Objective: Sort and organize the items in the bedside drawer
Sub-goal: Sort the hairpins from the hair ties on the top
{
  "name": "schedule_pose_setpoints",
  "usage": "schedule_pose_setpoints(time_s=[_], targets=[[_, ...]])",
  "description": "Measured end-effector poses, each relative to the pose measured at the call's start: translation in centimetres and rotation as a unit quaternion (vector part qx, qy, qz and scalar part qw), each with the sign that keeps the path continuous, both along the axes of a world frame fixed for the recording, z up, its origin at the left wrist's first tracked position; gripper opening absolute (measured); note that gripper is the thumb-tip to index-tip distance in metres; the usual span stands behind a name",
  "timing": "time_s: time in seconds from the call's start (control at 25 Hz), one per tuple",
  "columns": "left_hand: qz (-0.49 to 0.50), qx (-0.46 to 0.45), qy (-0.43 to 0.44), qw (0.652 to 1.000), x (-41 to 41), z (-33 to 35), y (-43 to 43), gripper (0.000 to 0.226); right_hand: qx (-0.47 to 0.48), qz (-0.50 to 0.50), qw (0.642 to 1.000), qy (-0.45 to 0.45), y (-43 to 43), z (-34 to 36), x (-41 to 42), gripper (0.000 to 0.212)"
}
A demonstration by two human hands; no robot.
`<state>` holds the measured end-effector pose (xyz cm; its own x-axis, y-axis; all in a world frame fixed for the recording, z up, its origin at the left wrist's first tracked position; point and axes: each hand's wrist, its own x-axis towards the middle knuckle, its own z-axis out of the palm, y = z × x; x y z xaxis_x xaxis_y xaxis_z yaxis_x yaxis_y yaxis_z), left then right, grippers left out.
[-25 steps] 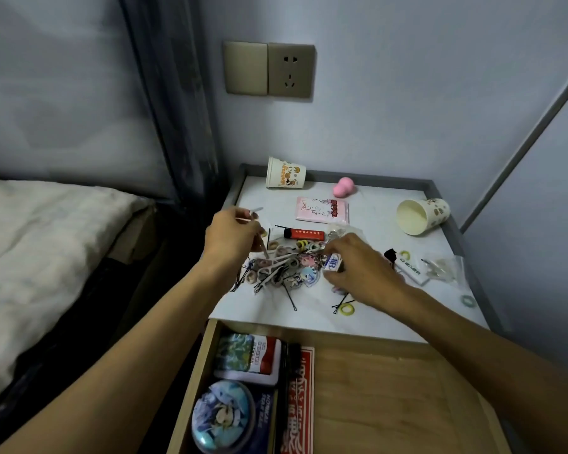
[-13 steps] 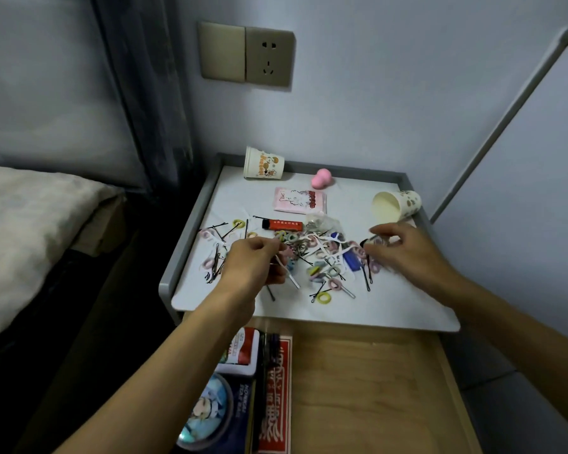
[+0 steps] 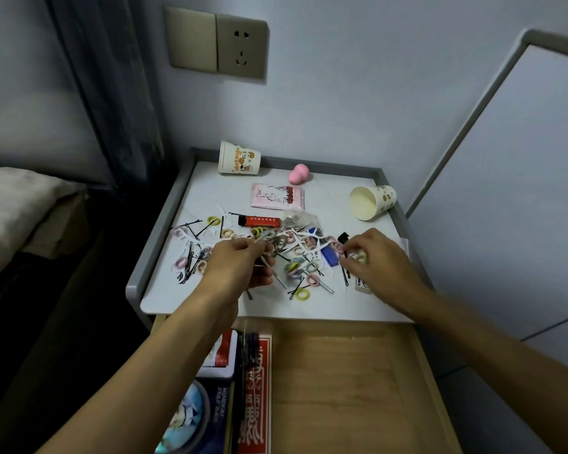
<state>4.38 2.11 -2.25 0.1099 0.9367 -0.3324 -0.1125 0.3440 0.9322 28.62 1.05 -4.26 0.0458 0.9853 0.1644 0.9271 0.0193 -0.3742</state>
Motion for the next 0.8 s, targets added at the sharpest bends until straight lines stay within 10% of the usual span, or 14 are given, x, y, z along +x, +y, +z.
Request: schedule_pose_setpoints(time_s=[0.16,0.52,0.8], targets=[[0.02,0.006,-0.003,1.0,-0.5,0.2,0.4,0.025,-0.066,0.106,0.991,-0.041,1.0,-0.2,-3.9,0.024],[0.028,-0.004,0.003,1.0,-0.7,0.2,-0.1,0.024,-0.086,-0.006,0.977,-0.197,0.6,-0.3,-6.2,0.01],[0.025,-0.01,0.009,1.0,-1.0,-0.4,-0.1,0.021,-0.055,0.054,0.988,-0.137,0.9,-0.6,-5.9,0.026]])
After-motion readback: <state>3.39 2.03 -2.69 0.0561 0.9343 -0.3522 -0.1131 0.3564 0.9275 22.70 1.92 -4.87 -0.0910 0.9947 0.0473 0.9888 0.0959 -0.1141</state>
